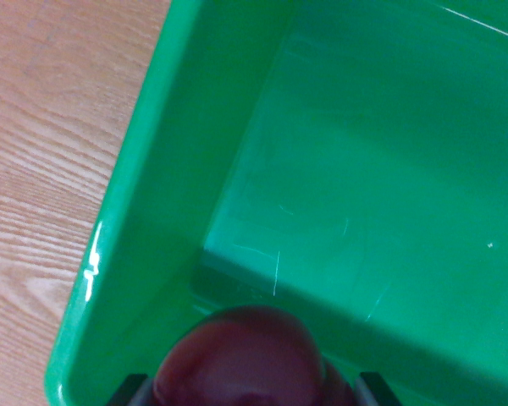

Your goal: Pick fruit

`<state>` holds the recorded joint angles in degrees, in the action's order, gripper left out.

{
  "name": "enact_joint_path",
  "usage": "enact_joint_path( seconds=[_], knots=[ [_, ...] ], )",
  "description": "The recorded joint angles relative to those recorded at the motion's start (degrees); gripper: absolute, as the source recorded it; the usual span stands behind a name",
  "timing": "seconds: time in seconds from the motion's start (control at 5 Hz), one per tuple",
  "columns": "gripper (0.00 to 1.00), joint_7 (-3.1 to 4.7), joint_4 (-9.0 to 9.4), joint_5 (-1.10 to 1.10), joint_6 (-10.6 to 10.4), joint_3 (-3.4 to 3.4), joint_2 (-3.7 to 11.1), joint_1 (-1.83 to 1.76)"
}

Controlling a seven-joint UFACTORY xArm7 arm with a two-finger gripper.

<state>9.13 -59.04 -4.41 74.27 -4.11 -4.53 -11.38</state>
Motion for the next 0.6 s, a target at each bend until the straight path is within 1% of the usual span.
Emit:
enact_joint_path(
  seconds=[0.2,0.4,0.6],
  knots=[
    [1.00,-0.09,-1.14,0.01,2.2,0.01,-1.05,0.04],
    [1.00,-0.09,-1.14,0.01,2.2,0.01,-1.05,0.04],
    [1.00,-0.18,-2.28,0.02,4.4,0.03,-2.10,0.07]
  ],
)
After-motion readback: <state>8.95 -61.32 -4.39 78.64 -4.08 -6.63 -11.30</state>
